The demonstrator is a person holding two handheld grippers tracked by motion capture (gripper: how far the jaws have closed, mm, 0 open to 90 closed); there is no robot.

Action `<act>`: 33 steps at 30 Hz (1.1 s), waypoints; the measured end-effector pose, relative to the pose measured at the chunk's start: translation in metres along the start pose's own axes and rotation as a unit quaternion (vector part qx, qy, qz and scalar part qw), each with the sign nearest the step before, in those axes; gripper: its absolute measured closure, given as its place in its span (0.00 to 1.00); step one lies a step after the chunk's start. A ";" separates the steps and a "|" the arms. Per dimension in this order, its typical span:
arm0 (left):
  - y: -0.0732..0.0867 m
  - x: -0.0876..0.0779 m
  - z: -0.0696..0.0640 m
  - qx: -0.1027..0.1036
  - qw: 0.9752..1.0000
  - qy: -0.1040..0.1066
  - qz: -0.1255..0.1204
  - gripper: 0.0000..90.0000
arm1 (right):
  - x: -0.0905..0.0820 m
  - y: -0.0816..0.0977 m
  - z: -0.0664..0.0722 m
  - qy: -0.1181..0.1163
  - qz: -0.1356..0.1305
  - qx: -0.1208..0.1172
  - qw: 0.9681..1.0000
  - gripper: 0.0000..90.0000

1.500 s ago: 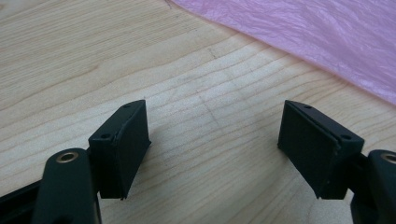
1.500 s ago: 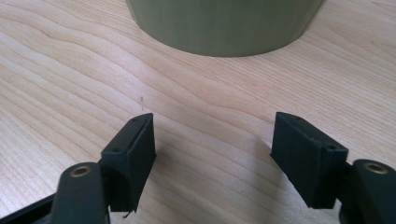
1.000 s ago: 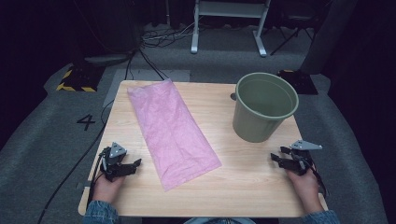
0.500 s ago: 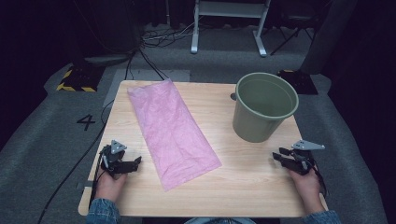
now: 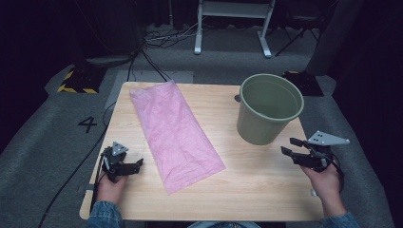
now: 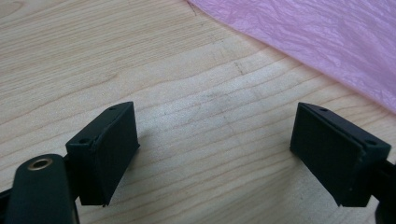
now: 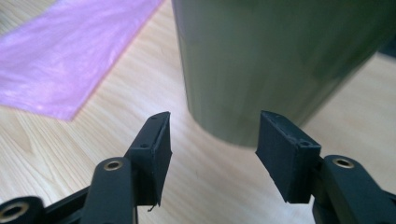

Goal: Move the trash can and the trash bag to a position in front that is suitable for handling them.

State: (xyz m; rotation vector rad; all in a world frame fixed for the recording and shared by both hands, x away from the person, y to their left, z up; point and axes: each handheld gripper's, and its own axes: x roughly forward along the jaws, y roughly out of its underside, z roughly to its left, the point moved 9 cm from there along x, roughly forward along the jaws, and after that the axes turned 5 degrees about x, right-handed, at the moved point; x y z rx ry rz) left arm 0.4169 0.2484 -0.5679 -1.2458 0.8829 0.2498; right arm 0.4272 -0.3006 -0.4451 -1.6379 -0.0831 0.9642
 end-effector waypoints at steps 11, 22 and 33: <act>0.000 0.000 0.000 -0.003 1.000 -0.004 0.000 0.16 | -0.019 -0.071 0.018 -0.022 -0.048 -0.031 0.998 0.47; 0.000 0.000 0.000 -0.003 1.000 -0.004 0.000 0.16 | 0.014 -0.110 0.030 -0.033 -0.037 -0.048 0.998 0.47; 0.000 0.000 0.000 -0.003 1.000 -0.004 0.000 0.16 | 0.052 -0.111 0.035 -0.044 0.010 -0.041 0.998 0.60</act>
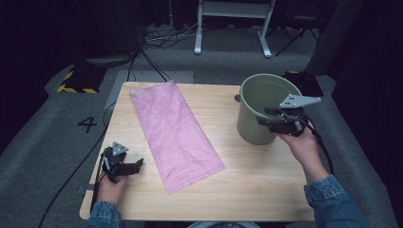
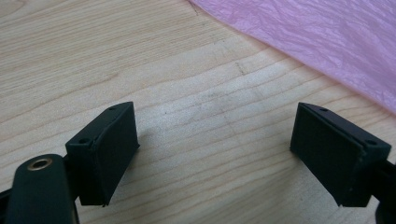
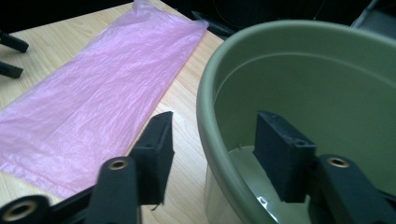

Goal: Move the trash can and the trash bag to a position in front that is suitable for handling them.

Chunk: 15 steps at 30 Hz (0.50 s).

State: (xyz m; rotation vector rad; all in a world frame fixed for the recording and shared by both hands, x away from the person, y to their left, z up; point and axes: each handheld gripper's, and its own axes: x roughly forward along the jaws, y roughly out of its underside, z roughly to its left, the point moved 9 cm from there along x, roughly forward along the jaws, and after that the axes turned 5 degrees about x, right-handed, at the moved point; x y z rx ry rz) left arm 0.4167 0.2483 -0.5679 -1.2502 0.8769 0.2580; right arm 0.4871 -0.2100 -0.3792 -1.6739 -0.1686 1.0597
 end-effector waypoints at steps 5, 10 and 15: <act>0.000 0.000 0.000 0.000 1.000 0.000 0.000 0.16 | 0.004 0.001 0.005 -0.021 0.004 -0.002 1.000 0.68; 0.000 0.000 0.000 0.001 1.000 -0.001 0.000 0.17 | 0.002 0.002 0.011 -0.037 0.007 -0.010 0.999 0.75; 0.000 0.000 0.000 0.000 1.000 -0.001 0.000 0.17 | -0.005 0.007 0.027 -0.061 0.000 -0.013 0.998 0.71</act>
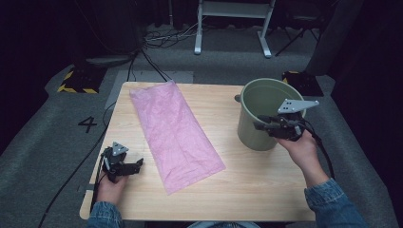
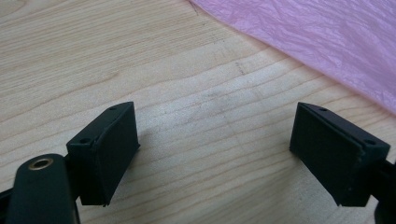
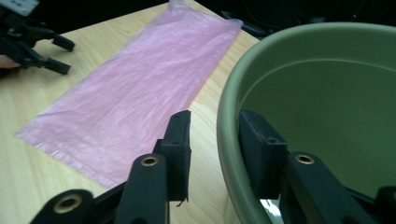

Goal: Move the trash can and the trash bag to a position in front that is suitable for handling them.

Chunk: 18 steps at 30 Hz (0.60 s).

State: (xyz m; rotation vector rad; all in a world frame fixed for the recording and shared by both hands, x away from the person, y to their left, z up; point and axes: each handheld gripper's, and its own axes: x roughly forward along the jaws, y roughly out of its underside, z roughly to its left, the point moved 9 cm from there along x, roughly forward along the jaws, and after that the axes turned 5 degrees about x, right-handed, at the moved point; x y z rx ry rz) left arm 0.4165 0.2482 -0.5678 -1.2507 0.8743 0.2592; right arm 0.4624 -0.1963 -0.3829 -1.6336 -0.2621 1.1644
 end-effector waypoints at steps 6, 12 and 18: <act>0.000 0.000 0.000 0.000 1.000 0.000 0.000 0.17 | -0.010 0.009 0.029 -0.031 0.007 -0.015 0.999 0.70; 0.000 0.000 0.000 -0.001 1.000 -0.001 0.000 0.17 | -0.019 0.016 0.061 -0.077 0.001 -0.020 0.997 0.65; 0.000 0.000 0.000 -0.001 1.000 -0.001 0.000 0.17 | -0.025 0.021 0.095 -0.116 0.001 -0.030 0.993 0.65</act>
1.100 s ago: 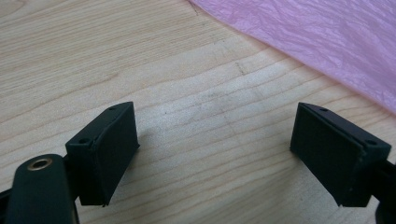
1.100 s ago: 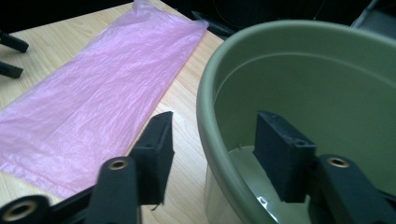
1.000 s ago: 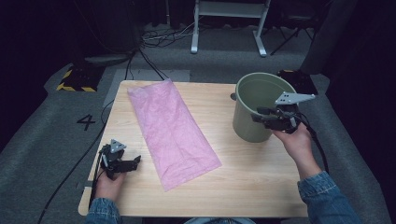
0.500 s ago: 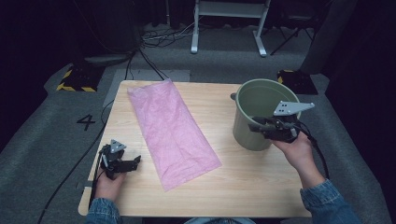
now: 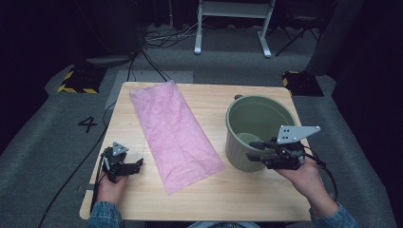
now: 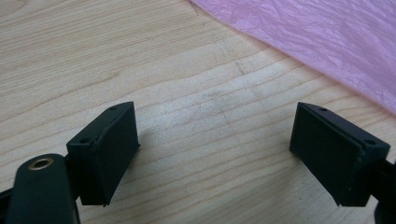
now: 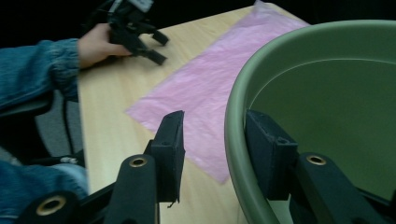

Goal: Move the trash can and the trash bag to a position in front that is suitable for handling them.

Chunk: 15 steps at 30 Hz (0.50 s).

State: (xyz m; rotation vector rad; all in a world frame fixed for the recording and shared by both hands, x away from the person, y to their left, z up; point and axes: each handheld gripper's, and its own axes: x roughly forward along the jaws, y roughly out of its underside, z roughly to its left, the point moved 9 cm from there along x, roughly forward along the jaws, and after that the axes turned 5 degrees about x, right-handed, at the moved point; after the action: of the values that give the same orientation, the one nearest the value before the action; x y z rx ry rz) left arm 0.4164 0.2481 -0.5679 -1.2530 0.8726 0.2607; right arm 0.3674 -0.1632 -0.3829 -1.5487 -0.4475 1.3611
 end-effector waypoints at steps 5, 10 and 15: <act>0.000 0.000 0.000 0.000 1.000 0.000 0.000 0.17 | 0.002 0.002 0.024 -0.026 0.001 -0.011 1.000 0.65; 0.000 0.000 0.000 0.000 1.000 0.000 0.000 0.17 | 0.002 0.003 0.044 -0.036 0.007 -0.020 0.999 0.65; 0.000 0.000 0.000 0.000 1.000 0.000 0.000 0.17 | 0.004 0.005 0.062 -0.055 0.010 -0.032 0.998 0.66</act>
State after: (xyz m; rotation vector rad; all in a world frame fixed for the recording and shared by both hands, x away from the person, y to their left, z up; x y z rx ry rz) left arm 0.4164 0.2480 -0.5679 -1.2532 0.8724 0.2610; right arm 0.3113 -0.1354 -0.3819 -1.5383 -0.5490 1.4664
